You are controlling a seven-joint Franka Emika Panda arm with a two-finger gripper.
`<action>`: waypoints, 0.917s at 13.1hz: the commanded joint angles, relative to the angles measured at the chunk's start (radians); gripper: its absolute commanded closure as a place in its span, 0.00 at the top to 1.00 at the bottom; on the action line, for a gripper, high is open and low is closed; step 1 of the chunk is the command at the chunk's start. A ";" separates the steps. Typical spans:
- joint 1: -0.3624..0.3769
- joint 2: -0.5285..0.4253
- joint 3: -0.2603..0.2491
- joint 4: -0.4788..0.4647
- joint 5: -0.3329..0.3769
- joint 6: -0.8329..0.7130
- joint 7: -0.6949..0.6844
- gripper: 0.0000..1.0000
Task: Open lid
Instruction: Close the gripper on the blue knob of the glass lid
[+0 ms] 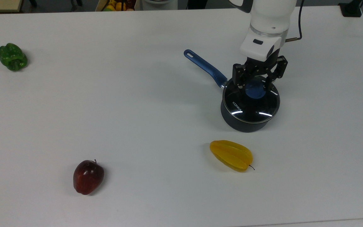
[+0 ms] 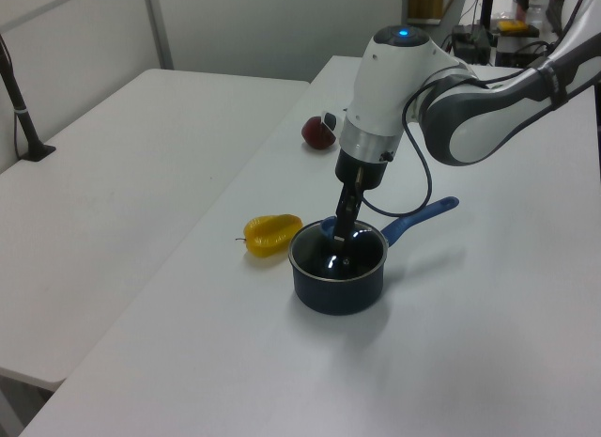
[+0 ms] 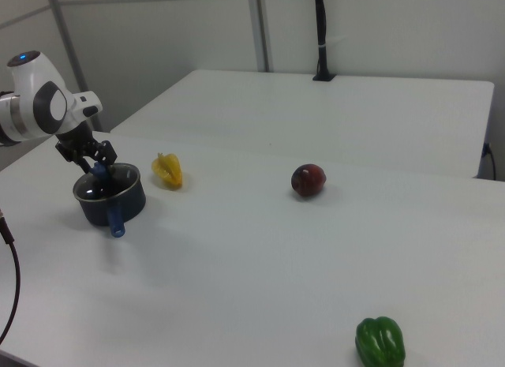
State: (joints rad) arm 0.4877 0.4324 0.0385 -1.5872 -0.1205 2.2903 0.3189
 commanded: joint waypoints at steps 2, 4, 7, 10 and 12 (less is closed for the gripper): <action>0.012 -0.011 -0.011 -0.003 -0.019 0.012 0.025 0.58; 0.011 -0.015 -0.011 -0.005 -0.019 0.009 0.025 0.52; 0.011 -0.027 -0.011 -0.005 -0.018 0.003 0.026 0.49; 0.008 -0.072 -0.011 -0.004 -0.018 -0.058 0.048 0.49; 0.000 -0.112 -0.012 -0.007 -0.018 -0.106 0.057 0.49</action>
State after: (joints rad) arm 0.4869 0.3993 0.0366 -1.5771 -0.1211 2.2619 0.3404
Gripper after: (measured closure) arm 0.396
